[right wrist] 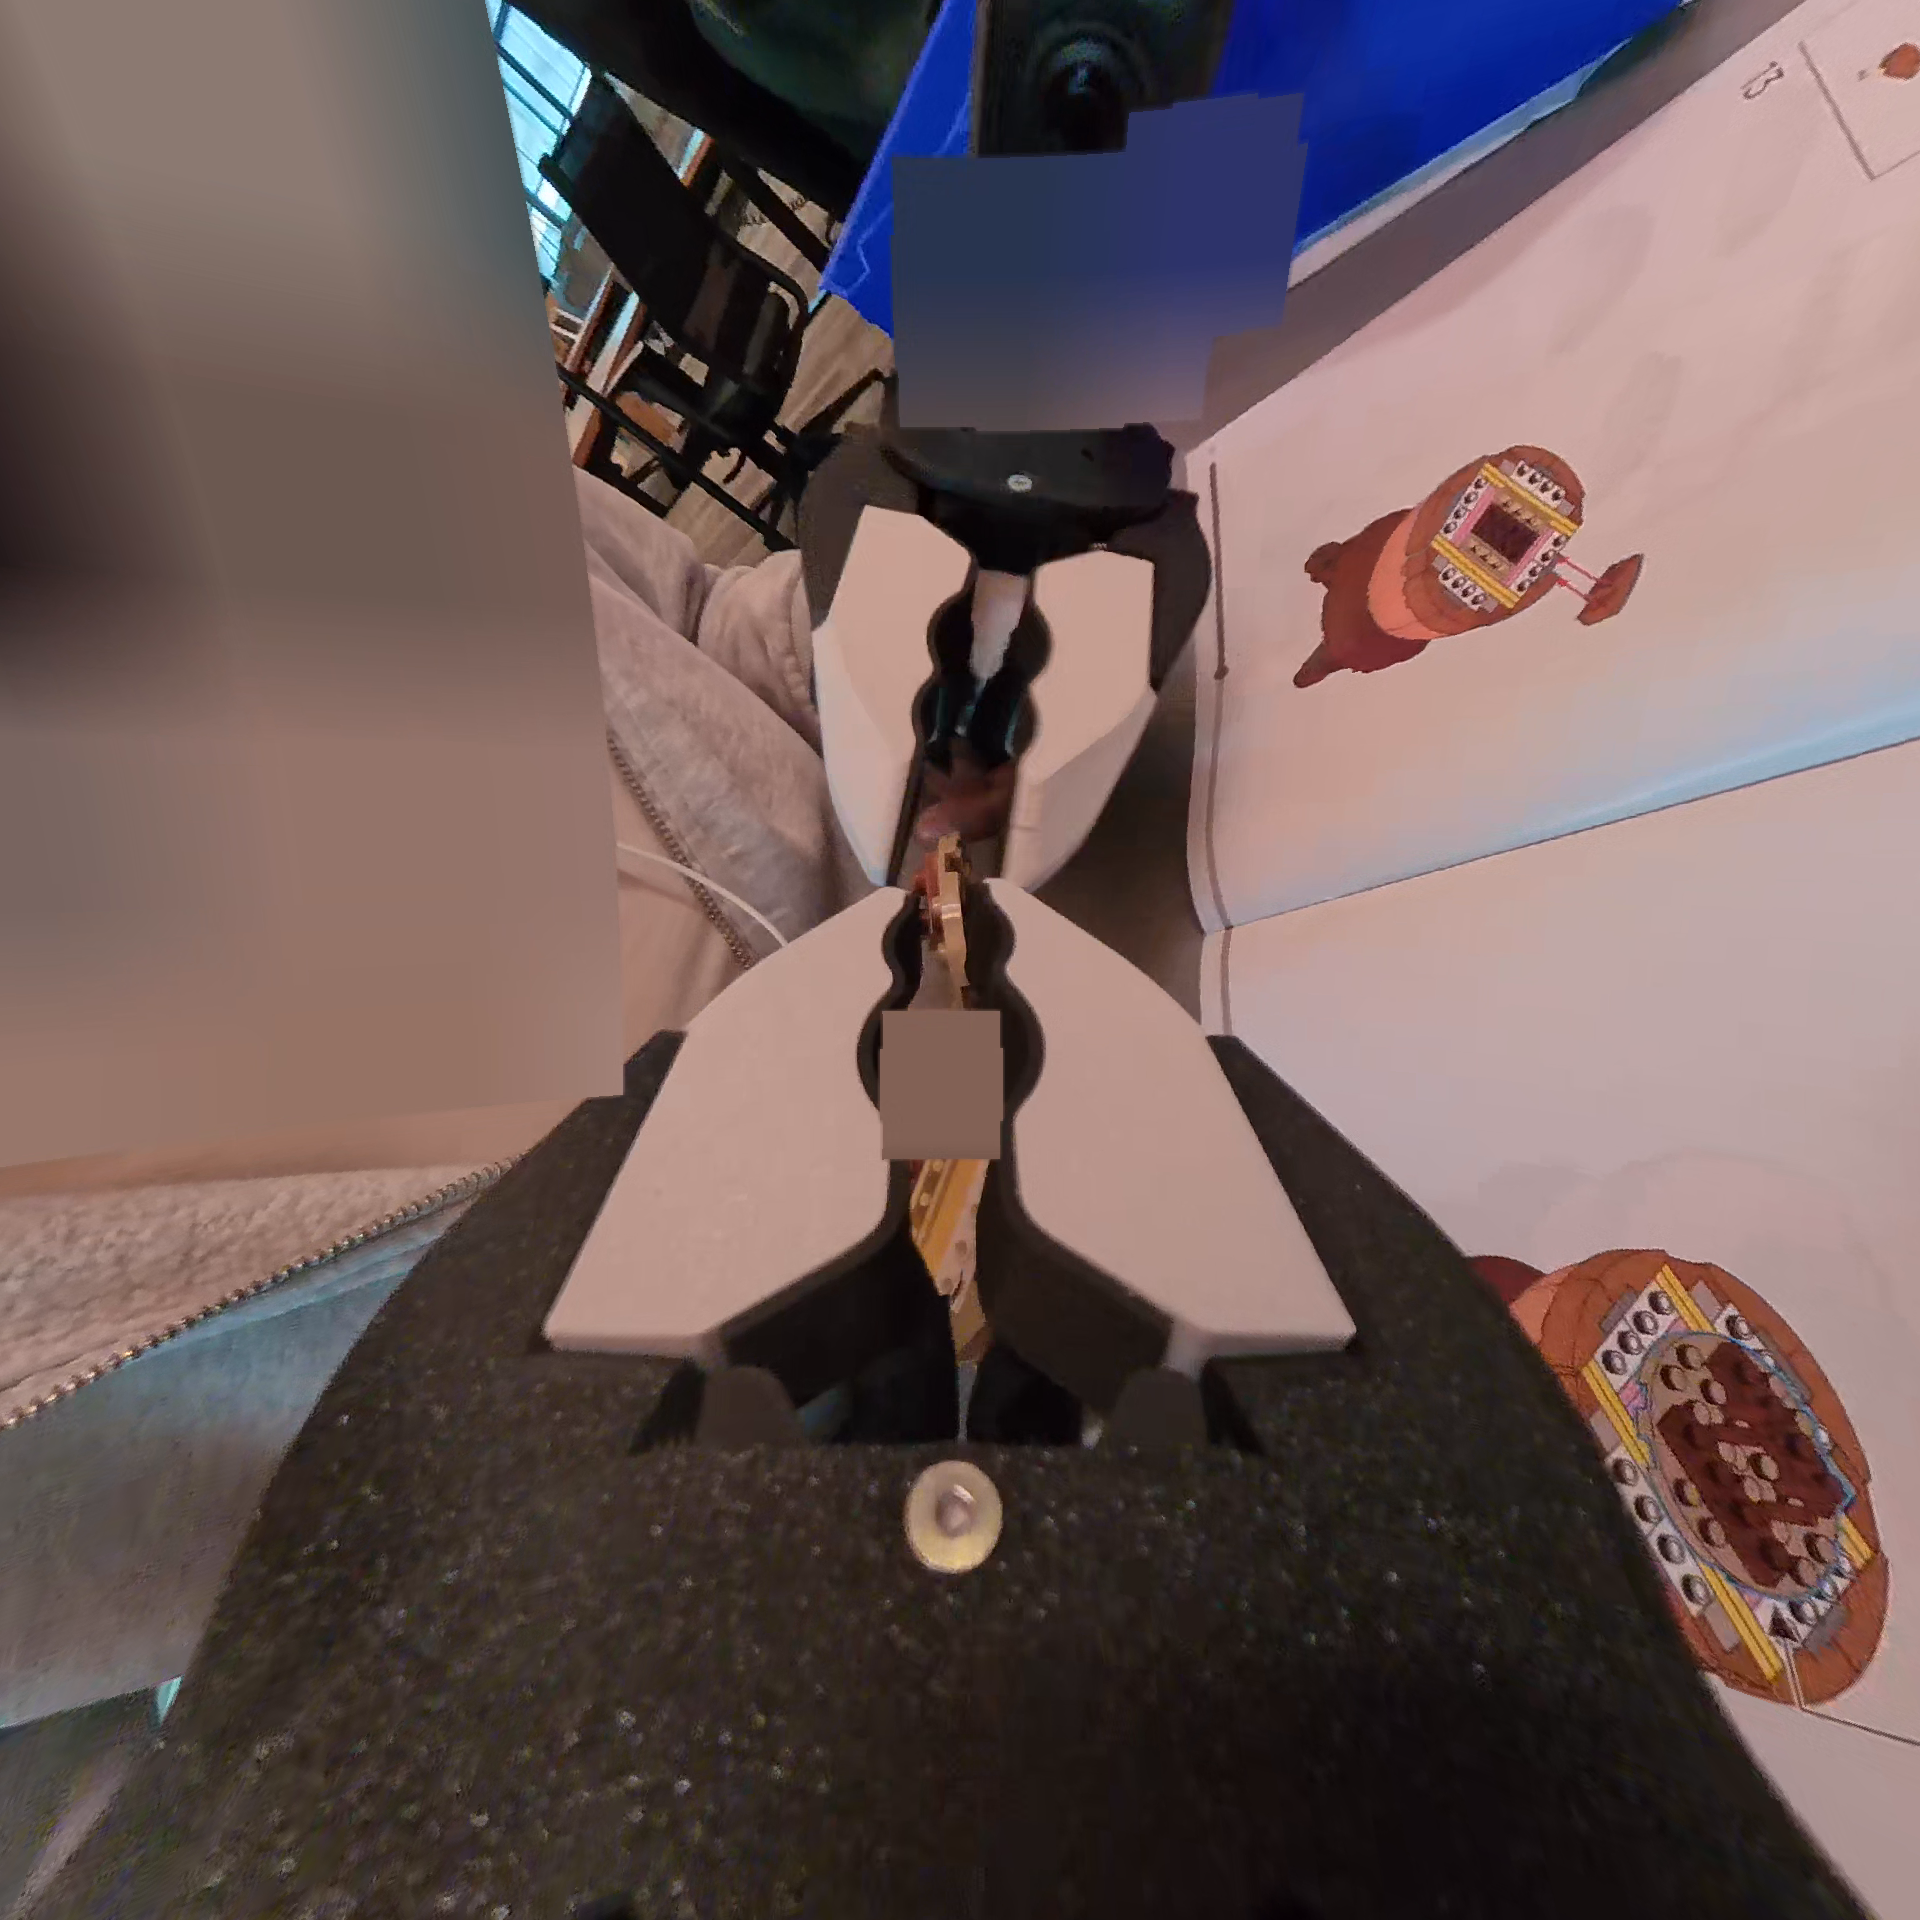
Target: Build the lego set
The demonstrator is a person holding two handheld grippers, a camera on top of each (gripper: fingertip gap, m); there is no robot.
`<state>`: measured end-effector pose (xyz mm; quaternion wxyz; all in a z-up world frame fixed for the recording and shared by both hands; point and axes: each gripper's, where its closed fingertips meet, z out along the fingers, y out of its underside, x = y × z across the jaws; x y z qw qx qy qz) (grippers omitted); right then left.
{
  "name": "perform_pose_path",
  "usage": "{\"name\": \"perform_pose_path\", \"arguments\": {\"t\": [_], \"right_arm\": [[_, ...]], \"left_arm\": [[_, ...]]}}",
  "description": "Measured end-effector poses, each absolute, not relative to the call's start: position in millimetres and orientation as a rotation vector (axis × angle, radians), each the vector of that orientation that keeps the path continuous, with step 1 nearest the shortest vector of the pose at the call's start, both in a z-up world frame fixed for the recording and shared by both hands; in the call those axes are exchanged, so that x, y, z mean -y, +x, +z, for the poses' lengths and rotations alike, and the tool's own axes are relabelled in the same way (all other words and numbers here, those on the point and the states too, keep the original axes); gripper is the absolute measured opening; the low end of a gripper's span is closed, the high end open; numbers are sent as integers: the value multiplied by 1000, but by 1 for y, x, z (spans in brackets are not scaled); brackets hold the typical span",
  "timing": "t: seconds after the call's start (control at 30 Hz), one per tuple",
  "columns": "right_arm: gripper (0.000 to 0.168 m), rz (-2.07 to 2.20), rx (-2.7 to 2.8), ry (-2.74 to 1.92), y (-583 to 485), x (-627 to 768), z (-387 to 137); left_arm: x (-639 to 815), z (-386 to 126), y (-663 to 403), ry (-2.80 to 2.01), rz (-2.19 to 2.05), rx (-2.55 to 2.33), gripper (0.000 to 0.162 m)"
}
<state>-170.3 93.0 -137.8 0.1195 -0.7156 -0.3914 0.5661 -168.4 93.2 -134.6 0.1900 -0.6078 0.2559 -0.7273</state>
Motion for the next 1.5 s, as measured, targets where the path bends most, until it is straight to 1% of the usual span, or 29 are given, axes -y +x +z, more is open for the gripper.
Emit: {"name": "perform_pose_path", "arguments": {"t": [0.07,0.3,0.4,0.5,0.63,0.67,0.73,0.97,1.17,1.37,1.43,1.5], "right_arm": [[8,1649,1159,-2095,-171,-92,-138],[9,1733,1100,-2083,-175,-91,-131],[23,1746,1059,-2077,-175,-93,-127],[27,1767,983,-2041,-175,-96,-123],[20,1896,836,-1949,-177,-101,-111],[15,1898,840,-1943,-177,-100,-111],[11,1884,858,-1935,-178,-98,-111],[9,1879,866,-1885,-181,-94,-105],[7,1730,970,-1802,-180,-93,-99],[7,1654,1003,-1777,-178,-95,-96],[7,1674,955,-1825,-176,-99,-102],[7,1785,847,-1851,-175,-103,-104]], "left_arm": [[-92,-133,-166,-1694,-1992,-754,10],[-90,-127,-170,-1610,-1972,-781,7],[-93,-120,-174,-1555,-2020,-705,6],[-97,-112,-178,-1499,-2044,-663,5],[-98,-108,-178,-1466,-2058,-646,6],[-98,-107,-178,-1457,-2062,-637,6],[-98,-106,-178,-1450,-2065,-632,6],[-94,-101,-178,-1406,-1968,-702,6],[-93,-95,-177,-1348,-1771,-832,6],[-95,-91,-176,-1347,-1849,-786,6],[-97,-95,-175,-1397,-1881,-763,7],[-101,-100,-173,-1469,-1937,-742,8]]}}
